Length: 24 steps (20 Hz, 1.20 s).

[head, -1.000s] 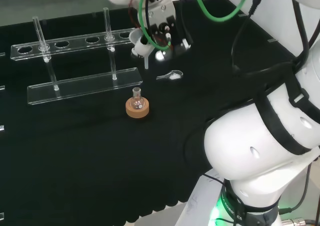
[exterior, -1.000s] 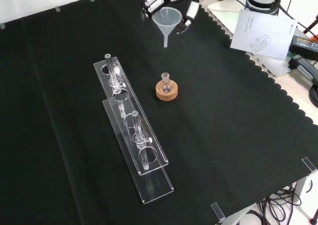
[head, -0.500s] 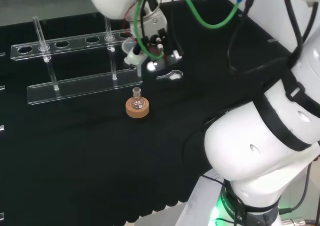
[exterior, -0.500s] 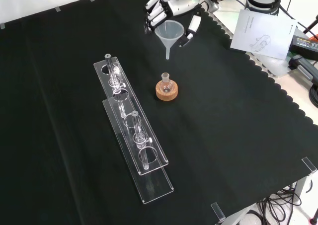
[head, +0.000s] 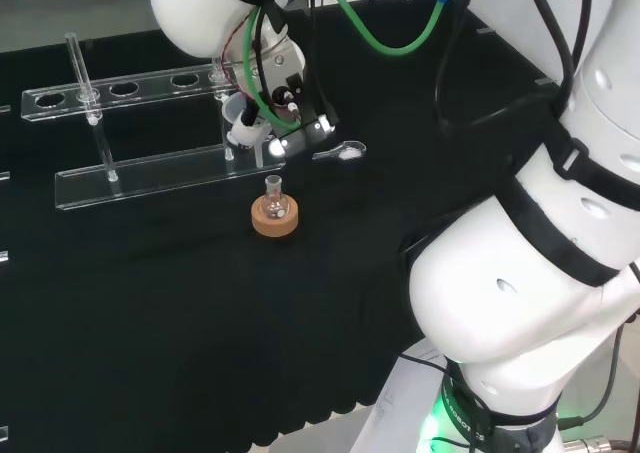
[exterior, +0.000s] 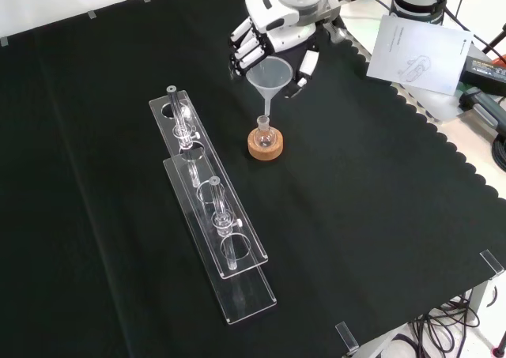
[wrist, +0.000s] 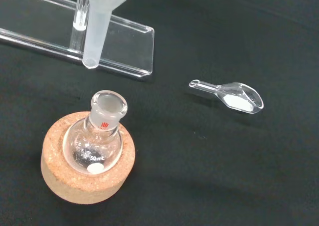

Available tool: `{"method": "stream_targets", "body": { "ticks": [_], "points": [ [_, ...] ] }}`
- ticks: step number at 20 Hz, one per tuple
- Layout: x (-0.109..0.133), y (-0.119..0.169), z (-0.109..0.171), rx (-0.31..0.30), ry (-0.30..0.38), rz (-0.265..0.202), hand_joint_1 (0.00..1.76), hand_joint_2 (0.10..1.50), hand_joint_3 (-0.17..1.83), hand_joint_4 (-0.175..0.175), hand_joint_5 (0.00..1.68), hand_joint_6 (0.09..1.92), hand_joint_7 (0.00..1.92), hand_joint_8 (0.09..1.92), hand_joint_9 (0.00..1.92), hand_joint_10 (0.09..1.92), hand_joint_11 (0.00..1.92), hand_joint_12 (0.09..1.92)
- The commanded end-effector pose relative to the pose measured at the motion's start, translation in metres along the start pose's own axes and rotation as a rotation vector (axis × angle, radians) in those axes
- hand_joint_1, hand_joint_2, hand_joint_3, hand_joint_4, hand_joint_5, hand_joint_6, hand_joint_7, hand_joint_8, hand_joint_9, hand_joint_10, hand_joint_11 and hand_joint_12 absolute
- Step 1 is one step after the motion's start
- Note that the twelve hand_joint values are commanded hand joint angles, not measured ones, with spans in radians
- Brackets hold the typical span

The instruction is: Place the funnel on the round-bottom flask.

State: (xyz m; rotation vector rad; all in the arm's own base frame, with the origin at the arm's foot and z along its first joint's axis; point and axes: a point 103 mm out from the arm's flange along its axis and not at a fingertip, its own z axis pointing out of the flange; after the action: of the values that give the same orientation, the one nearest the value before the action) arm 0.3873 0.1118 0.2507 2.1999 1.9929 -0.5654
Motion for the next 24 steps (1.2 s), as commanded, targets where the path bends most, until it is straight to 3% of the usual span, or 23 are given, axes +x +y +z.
{"method": "stream_targets", "body": {
  "ticks": [1, 24],
  "points": [
    [0.001, 0.004, 0.004, -0.009, -0.011, -0.002, 0.70, 0.83, 0.50, -0.088, 0.55, 0.67, 0.57, 0.90, 0.85, 0.76, 0.55, 1.26],
    [-0.011, 0.010, 0.033, 0.011, 0.002, -0.012, 0.70, 0.83, 0.51, -0.091, 0.55, 0.68, 0.55, 0.91, 0.83, 0.77, 0.55, 1.26]
  ]
}}
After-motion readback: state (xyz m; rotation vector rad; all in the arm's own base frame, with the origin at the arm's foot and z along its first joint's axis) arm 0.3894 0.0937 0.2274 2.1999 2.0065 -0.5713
